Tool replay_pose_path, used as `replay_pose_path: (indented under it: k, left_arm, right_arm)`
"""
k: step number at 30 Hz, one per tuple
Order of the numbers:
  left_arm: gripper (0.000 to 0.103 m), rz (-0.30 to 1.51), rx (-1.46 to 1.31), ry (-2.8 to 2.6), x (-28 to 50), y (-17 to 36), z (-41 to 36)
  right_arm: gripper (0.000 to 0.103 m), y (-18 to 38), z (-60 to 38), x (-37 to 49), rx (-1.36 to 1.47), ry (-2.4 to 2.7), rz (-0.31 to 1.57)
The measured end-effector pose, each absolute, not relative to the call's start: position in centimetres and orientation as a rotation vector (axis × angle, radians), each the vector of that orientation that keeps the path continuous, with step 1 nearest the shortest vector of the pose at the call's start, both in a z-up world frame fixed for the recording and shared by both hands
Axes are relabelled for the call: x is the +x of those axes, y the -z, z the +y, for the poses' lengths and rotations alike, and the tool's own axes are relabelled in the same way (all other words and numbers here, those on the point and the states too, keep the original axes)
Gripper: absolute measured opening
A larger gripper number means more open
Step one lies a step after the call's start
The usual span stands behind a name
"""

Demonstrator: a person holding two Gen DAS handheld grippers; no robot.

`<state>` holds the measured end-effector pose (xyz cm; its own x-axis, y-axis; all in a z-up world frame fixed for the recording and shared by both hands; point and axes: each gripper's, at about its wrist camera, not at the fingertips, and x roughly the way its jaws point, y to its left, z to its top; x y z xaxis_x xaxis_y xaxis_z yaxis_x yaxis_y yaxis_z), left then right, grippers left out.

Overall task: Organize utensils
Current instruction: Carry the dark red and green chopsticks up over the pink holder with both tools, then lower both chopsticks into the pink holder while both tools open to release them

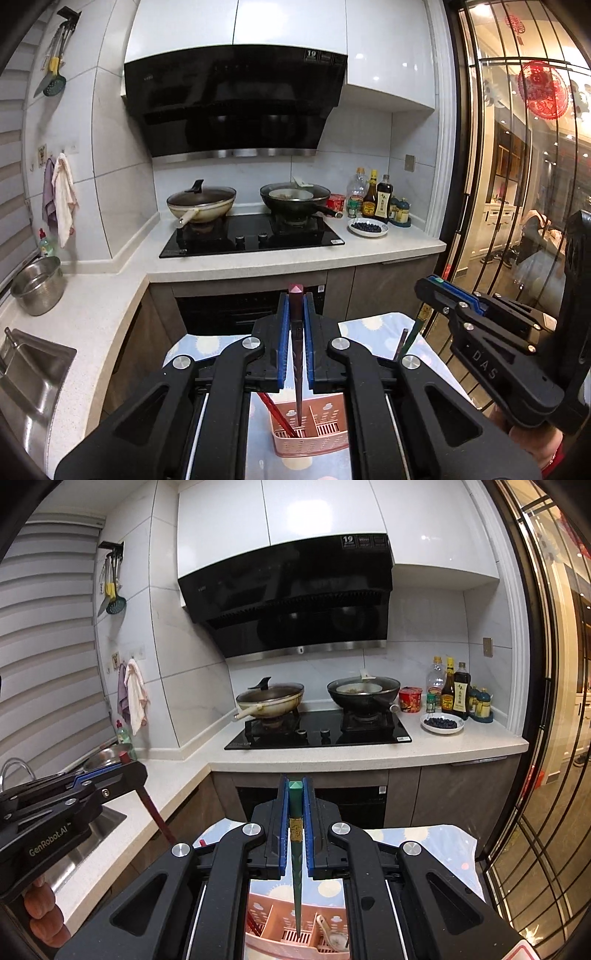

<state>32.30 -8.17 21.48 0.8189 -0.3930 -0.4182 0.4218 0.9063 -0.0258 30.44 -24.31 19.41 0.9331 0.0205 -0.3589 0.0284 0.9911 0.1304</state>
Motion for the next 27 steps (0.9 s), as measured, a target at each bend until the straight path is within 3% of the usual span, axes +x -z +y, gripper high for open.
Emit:
replay_pose_path:
  k: [13,15,16,17,24,27]
  left_arm:
    - [0.008,0.554,0.078,0.413,35.5,-16.0,-8.8]
    - [0.026,0.552,0.07,0.381,35.3,-15.9,-8.5]
    - [0.048,0.546,0.066,0.368,35.2,-15.9,-8.4]
    - [0.056,0.529,0.063,0.354,35.0,-16.0,-8.3]
    - [0.057,0.515,0.087,0.334,33.2,-15.7,-7.6]
    - [0.063,0.517,0.092,0.331,32.5,-15.3,-7.3]
  right_arm:
    - [0.008,-14.1,-23.6,33.4,0.096,0.005,0.5]
    - [0.03,-14.0,-23.7,33.1,0.091,0.015,0.496]
    - [0.037,-14.0,-23.7,32.9,0.093,0.016,0.487]
    - [0.043,-14.0,-23.7,32.6,0.095,0.018,0.478]
    - [0.043,-13.3,-24.0,30.3,0.087,0.02,0.477]
    - [0.043,-12.9,-24.1,29.2,0.087,0.016,0.482]
